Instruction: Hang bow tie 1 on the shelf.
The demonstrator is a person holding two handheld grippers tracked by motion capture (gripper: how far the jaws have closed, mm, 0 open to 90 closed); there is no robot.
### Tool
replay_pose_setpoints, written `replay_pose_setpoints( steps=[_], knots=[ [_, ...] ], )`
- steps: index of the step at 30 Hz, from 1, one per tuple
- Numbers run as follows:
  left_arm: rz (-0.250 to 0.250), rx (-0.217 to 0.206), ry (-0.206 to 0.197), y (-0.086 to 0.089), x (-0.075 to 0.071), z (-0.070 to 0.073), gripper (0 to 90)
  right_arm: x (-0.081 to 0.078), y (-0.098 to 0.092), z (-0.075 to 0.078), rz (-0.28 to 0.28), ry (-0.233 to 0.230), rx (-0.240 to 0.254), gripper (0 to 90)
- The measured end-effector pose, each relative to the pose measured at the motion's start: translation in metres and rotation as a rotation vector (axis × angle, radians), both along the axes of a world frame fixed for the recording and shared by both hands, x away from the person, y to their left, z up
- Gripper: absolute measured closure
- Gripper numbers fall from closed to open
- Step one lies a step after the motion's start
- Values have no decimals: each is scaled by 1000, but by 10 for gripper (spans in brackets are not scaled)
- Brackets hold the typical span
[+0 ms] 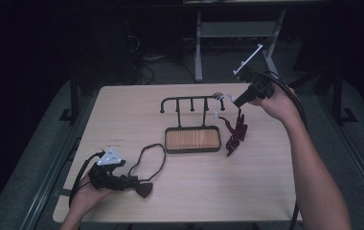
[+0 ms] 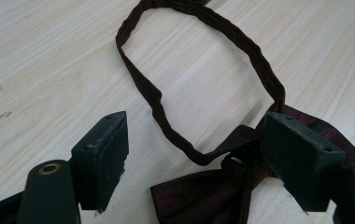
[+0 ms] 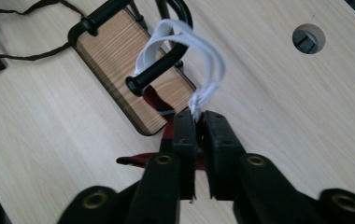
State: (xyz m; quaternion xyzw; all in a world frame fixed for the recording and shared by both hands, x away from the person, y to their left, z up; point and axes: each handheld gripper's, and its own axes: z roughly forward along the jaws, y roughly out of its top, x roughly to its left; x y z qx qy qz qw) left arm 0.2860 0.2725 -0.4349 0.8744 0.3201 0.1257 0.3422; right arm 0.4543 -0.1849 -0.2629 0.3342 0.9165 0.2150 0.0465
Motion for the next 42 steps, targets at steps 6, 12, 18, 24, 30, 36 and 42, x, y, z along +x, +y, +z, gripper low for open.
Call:
replay_pose_setpoints(
  steps=[6, 12, 18, 24, 30, 36, 42],
  knots=[
    [1, -2, 2, 0, 0, 0, 240, -2, 1, -5, 9, -3, 1, 808],
    [2, -3, 8, 0, 0, -1, 240, -6, -2, -15, 24, 19, 9, 788],
    [3, -2, 16, 0, 0, -1, 240, -8, -7, -25, 38, 38, 20, 770],
    [4, -5, 16, 0, 0, -2, 240, -13, -9, -32, 52, 49, 28, 744],
    [1, 3, 11, 0, 1, -1, 240, -18, -11, -40, 63, 50, 35, 712],
    [4, -4, 12, 0, 1, -2, 240, -22, -15, -47, 65, 55, 54, 686],
    [6, -5, 11, 0, 2, -2, 238, -26, -16, -54, 75, 61, 64, 662]
  ],
)
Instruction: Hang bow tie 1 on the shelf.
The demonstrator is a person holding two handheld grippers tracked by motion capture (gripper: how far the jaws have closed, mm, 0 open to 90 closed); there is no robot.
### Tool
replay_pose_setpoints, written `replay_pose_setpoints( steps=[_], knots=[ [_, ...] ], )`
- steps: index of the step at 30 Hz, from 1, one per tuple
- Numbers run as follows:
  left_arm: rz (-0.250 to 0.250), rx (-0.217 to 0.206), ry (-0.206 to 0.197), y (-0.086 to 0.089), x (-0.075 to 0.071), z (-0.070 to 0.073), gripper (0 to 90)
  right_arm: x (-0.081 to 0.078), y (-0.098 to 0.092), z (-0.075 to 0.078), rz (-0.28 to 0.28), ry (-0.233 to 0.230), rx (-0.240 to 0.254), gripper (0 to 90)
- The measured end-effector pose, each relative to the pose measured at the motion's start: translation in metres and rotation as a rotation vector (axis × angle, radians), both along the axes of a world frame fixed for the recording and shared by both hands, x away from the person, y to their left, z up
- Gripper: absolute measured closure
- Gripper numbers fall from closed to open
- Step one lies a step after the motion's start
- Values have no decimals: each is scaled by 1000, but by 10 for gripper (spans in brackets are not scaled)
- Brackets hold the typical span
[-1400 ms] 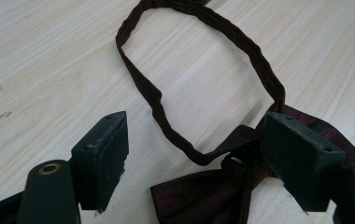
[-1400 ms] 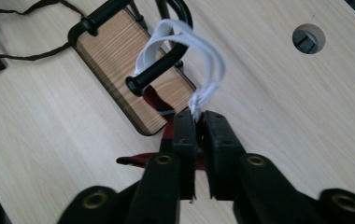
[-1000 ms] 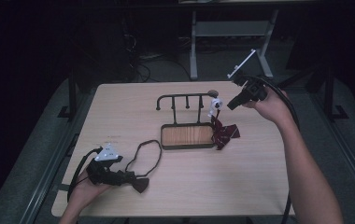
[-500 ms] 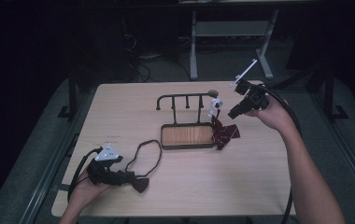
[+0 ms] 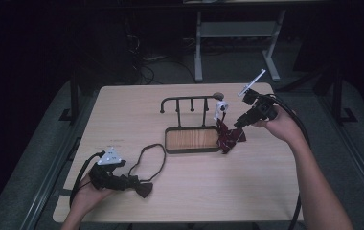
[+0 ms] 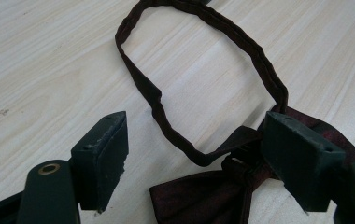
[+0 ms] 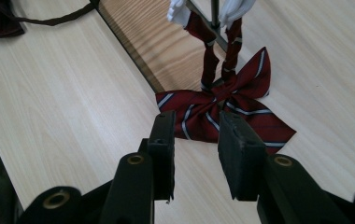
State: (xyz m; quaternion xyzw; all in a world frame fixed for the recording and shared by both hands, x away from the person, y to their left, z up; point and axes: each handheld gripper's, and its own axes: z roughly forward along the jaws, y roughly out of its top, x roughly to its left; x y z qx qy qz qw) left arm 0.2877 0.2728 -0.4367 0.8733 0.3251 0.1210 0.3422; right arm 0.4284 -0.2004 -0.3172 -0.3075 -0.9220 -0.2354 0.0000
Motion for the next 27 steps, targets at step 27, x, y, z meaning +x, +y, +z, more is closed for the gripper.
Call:
replay_pose_setpoints(
  steps=[27],
  knots=[
    [9, -7, -3, 1, 1, -1, 227, -24, -2, -38, 32, 25, 37, 560]
  ],
)
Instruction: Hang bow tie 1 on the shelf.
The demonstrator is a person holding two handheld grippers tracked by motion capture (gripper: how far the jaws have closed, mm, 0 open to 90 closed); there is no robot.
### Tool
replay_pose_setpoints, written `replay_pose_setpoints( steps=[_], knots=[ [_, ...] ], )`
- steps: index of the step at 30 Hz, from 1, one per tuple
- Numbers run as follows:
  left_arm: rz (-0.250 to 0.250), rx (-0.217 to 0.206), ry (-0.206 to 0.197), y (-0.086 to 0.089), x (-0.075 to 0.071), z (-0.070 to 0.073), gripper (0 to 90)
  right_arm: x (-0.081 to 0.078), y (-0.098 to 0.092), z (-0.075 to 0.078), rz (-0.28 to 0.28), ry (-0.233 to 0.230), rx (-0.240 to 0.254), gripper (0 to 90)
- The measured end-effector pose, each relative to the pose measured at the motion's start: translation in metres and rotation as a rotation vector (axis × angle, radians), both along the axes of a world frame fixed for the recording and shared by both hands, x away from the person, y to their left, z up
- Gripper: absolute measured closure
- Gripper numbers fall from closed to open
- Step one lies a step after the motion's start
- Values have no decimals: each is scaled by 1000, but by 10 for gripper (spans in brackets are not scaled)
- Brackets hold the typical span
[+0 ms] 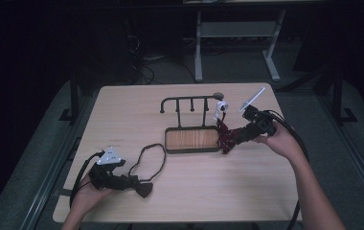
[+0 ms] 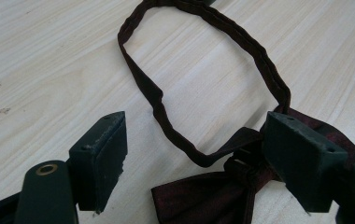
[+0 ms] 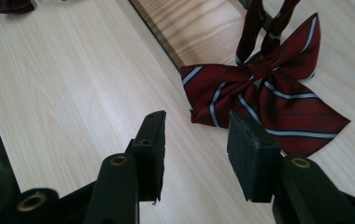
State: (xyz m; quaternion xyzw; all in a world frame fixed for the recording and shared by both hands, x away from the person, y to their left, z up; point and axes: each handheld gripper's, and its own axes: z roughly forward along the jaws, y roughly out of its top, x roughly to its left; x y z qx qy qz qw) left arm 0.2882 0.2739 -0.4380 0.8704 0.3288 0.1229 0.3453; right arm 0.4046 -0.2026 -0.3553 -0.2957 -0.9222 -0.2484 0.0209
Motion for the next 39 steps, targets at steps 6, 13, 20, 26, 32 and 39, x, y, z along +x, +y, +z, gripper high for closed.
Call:
replay_pose_setpoints(
  steps=[6, 13, 20, 26, 32, 39],
  knots=[
    [2, -2, 2, 0, 0, 0, 224, -6, -1, -6, -1, -3, 7, 540],
    [5, -3, 5, -2, 0, 0, 223, -11, -4, -12, -10, -2, 5, 517],
    [8, -6, 20, -3, 3, -2, 224, -18, -8, -19, -20, -1, 16, 494],
    [8, 3, 17, -4, 4, -2, 224, -24, -13, -30, -15, 6, 22, 488],
    [7, 10, 18, -6, 5, 0, 224, -29, -19, -36, -24, 7, 28, 477],
    [-5, 24, 10, -8, 9, 8, 236, -39, -19, -40, -24, 5, 15, 467]
  ],
)
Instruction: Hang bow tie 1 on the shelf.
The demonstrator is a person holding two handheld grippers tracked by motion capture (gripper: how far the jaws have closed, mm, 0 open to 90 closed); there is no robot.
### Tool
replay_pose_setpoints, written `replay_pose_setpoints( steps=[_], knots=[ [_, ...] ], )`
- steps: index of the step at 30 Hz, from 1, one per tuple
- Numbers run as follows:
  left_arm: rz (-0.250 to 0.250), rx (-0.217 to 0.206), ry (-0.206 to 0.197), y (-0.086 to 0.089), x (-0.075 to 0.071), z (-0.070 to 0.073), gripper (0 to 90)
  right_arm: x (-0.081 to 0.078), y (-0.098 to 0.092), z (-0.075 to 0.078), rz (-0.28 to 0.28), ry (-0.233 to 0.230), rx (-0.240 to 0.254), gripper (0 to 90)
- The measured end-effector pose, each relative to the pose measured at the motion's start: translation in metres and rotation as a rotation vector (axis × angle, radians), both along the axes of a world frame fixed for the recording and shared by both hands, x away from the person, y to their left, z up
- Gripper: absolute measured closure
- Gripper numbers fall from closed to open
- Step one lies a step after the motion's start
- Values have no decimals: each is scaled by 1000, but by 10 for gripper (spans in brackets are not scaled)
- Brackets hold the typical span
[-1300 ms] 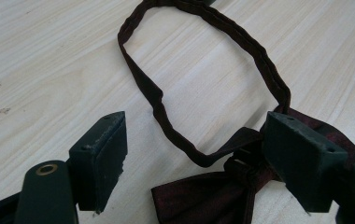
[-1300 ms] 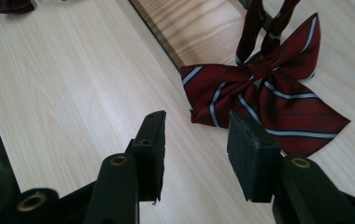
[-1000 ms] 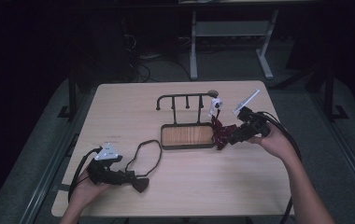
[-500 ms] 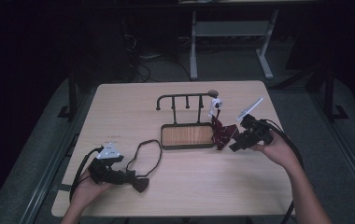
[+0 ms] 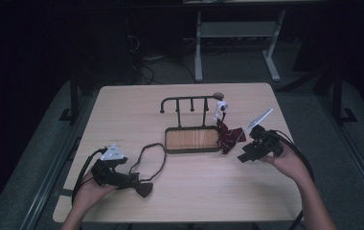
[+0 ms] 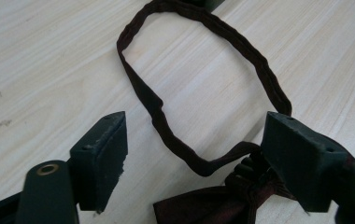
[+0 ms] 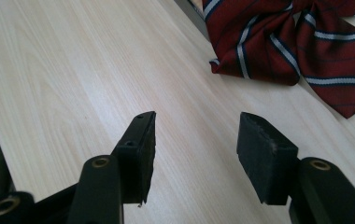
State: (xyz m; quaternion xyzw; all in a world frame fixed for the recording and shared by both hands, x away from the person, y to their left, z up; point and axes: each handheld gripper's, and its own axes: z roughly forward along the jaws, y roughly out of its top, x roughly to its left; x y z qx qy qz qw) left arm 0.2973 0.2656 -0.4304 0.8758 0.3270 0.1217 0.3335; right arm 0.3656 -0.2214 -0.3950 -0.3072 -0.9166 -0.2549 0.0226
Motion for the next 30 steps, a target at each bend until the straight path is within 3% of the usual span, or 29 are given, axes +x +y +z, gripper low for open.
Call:
replay_pose_setpoints(
  steps=[15, 21, 25, 30],
  knots=[
    [-10, 48, 10, -11, 21, 15, 260, -21, 6, -3, 22, -26, -12, 454],
    [-22, 71, 46, -16, 31, 17, 322, -27, 4, -8, 34, -27, 2, 448],
    [-21, 70, 86, -20, 41, 17, 396, -28, 2, -9, 31, -21, -14, 445],
    [-21, 95, 96, -26, 53, 18, 438, -29, -2, -9, 22, -17, -11, 441]
  ],
)
